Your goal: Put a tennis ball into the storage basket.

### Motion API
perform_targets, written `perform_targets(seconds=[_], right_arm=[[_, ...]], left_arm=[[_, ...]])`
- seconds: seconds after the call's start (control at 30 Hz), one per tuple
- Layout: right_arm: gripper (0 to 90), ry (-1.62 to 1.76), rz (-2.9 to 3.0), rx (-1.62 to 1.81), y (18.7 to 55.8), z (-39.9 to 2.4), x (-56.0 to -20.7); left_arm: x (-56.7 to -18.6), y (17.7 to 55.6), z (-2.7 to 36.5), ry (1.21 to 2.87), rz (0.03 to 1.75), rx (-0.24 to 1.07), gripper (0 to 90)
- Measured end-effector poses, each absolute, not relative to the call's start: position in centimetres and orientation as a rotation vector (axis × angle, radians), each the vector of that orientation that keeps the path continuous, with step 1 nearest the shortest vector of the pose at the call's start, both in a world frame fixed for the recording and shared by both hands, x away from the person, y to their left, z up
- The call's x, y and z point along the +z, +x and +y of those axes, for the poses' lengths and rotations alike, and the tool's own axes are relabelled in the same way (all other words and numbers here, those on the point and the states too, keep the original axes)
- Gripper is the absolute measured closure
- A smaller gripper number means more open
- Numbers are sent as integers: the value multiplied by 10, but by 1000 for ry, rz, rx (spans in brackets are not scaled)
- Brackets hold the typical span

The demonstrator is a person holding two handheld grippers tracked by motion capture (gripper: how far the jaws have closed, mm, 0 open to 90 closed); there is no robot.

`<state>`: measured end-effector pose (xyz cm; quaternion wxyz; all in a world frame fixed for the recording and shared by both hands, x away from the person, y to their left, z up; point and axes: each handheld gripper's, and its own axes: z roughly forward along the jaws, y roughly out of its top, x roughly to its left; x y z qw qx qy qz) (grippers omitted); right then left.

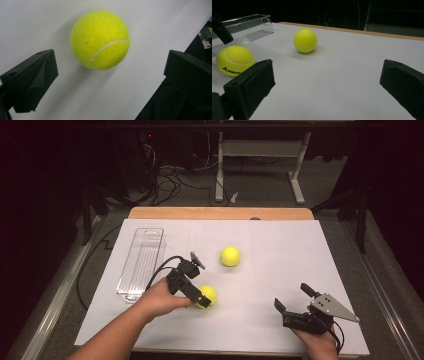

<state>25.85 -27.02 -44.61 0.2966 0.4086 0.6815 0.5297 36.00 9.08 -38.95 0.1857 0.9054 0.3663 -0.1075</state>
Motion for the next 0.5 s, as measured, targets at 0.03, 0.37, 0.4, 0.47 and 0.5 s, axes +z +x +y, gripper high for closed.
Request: perform_targets(seconds=[0.03,0.37,0.4,0.47,0.5], right_arm=[[3,1087,1811,1409,259,-271,-446],[3,1085,1812,1410,259,-270,-446],[3,1087,1811,1409,259,-271,-446],[3,1089,1811,1409,259,-271,-446],[3,1089,1810,1409,259,-271,-446]], left_arm=[[-390,361,90,2550,1030,-296,4],[-399,364,85,2536,1011,-252,7],[-400,364,84,2537,1009,-251,7],[-402,365,83,2542,1006,-249,7],[-403,365,83,2544,1008,-247,7]])
